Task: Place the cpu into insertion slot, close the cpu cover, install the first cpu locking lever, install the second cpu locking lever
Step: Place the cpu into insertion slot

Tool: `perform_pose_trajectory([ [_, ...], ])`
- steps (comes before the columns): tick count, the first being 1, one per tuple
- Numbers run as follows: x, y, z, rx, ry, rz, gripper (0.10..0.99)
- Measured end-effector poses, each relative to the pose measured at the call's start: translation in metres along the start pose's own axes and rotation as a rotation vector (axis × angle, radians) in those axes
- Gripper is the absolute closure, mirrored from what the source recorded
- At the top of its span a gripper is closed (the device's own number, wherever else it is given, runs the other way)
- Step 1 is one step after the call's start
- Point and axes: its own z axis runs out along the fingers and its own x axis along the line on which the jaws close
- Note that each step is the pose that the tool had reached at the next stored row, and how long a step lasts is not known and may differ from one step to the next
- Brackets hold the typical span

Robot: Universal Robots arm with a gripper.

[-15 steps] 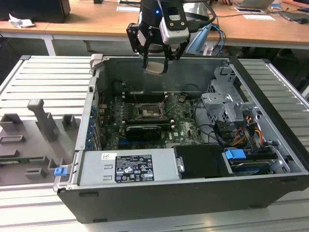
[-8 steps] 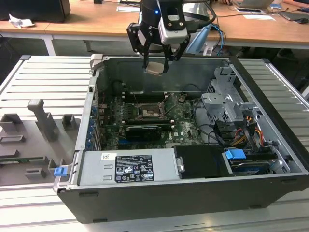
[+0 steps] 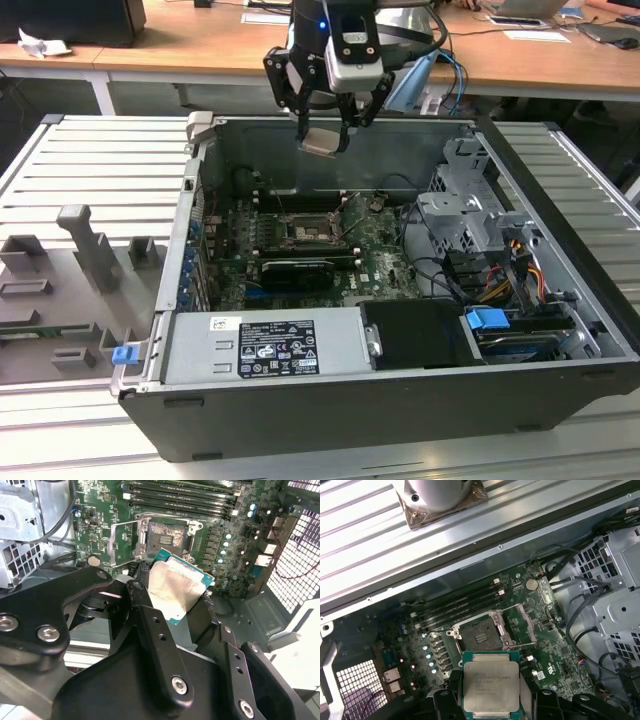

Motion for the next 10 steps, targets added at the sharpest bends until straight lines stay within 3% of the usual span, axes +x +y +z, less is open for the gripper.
perform_pose_trajectory([
  [10,0.0,-0.0002,0.0019,-0.003,-0.0121,0.136,0.545],
])
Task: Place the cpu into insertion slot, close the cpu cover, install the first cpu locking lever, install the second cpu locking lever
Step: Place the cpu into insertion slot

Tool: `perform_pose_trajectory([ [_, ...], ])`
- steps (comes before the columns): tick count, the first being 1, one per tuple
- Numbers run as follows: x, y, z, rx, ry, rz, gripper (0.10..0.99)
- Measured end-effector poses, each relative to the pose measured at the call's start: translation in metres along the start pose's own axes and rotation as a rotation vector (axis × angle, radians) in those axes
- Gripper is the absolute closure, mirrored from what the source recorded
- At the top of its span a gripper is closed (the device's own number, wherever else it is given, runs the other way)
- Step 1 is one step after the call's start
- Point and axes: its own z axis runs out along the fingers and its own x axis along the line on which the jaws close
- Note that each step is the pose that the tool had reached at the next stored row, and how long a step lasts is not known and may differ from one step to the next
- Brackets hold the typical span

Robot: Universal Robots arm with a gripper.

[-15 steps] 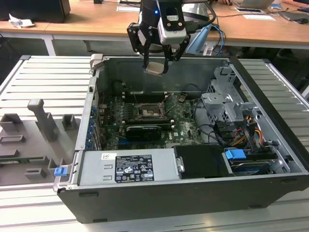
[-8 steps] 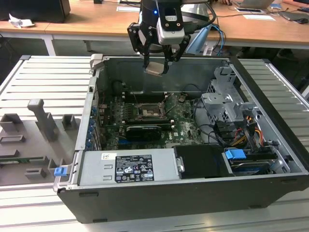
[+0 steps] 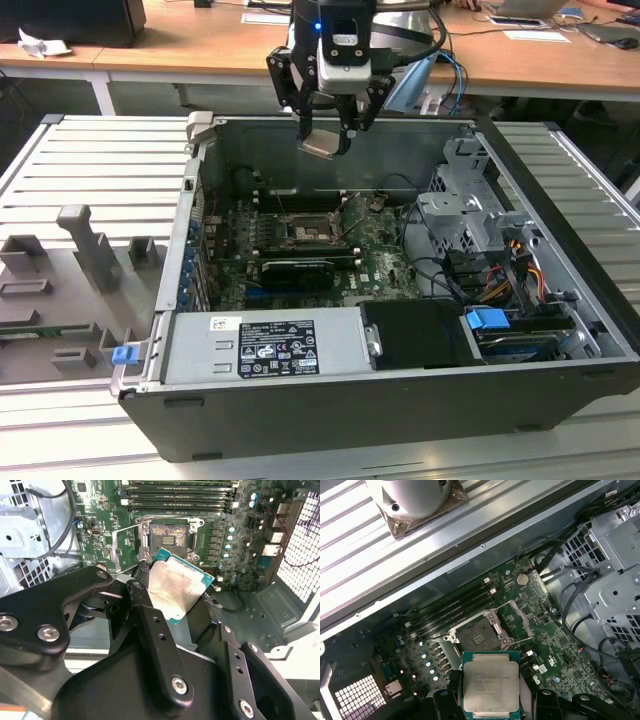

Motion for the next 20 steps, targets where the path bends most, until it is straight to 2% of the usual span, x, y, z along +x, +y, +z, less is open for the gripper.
perform_pose_trajectory([
  [20,-0.0001,-0.0003,0.0029,-0.004,-0.0195,0.22,0.545],
])
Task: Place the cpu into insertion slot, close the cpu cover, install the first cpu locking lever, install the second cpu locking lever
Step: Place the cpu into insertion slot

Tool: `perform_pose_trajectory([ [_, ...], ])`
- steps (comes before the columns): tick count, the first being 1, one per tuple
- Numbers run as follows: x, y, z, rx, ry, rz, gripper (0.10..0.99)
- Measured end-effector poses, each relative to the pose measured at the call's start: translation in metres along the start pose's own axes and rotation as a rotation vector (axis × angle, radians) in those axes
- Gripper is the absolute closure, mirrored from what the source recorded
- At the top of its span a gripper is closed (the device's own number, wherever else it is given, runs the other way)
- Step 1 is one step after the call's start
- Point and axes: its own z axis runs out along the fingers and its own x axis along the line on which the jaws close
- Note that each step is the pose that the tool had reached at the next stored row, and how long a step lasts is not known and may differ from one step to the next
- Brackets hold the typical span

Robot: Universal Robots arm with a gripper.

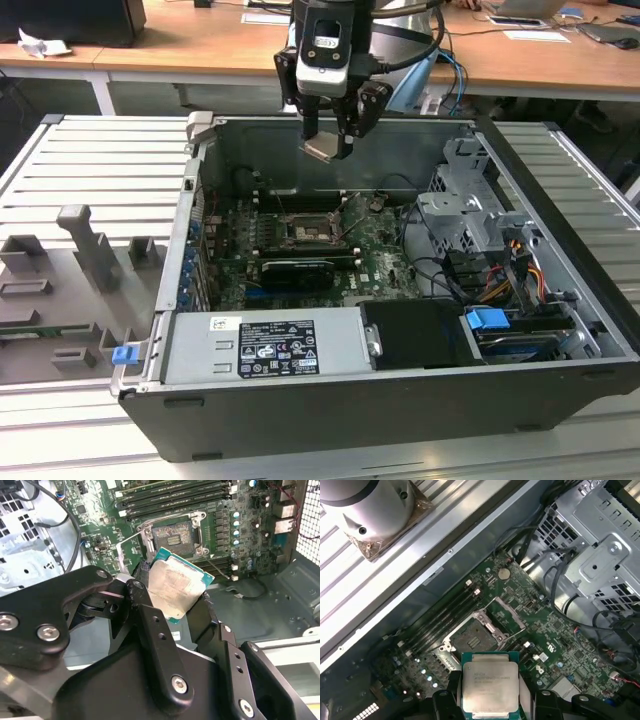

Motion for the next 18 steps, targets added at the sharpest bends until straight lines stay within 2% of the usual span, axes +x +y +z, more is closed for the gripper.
perform_pose_trajectory([
  [18,0.0,-0.0002,0.0024,-0.004,-0.0176,0.198,0.545],
])
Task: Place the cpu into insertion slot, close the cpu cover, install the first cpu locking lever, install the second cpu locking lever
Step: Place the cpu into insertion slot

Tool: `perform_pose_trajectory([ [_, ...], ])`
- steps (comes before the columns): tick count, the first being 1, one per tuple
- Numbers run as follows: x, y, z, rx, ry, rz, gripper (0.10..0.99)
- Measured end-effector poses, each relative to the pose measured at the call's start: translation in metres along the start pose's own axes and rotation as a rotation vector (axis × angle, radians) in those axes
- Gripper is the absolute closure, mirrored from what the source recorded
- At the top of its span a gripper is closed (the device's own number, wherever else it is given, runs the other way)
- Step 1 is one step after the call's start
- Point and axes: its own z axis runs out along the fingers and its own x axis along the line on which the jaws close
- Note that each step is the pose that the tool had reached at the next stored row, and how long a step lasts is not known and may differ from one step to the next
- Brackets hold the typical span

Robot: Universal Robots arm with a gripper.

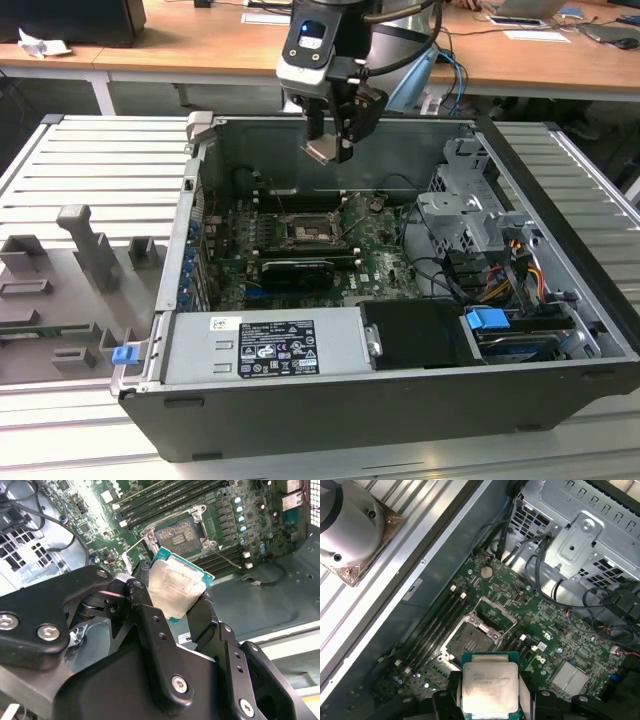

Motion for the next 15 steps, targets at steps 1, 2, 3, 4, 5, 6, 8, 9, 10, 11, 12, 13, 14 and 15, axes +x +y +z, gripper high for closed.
perform_pose_trajectory([
  [1,0.0,0.0,0.0002,0.0,-0.0006,0.007,0.545],
  [2,0.0,-0.0001,0.0006,0.0,-0.0016,0.016,0.545],
  [3,0.0,-0.0001,0.0008,0.0,-0.0027,0.026,0.545],
  [4,0.0,-0.0001,0.0011,0.0,-0.0039,0.038,0.545],
  [5,0.0,-0.0001,0.0015,0.0,-0.0046,0.046,0.545],
  [6,0.0,-0.0001,0.0017,-0.001,-0.0051,0.052,0.545],
  [8,0.0,-0.0002,0.0026,-0.001,-0.0075,0.08,0.545],
  [9,0.0,-0.0003,0.0026,-0.001,-0.0081,0.086,0.545],
  [10,-0.0001,-0.0003,0.0027,-0.001,-0.0088,0.093,0.545],
  [11,0.0,-0.0003,0.0029,-0.002,-0.0099,0.106,0.545],
  [12,0.0,-0.0003,0.003,-0.002,-0.0108,0.117,0.545],
  [13,0.0,-0.0003,0.0031,-0.002,-0.0116,0.126,0.545],
  [14,0.0,-0.0003,0.0033,-0.002,-0.0132,0.144,0.545],
  [15,0.0,-0.0003,0.0035,-0.003,-0.0154,0.168,0.545],
])
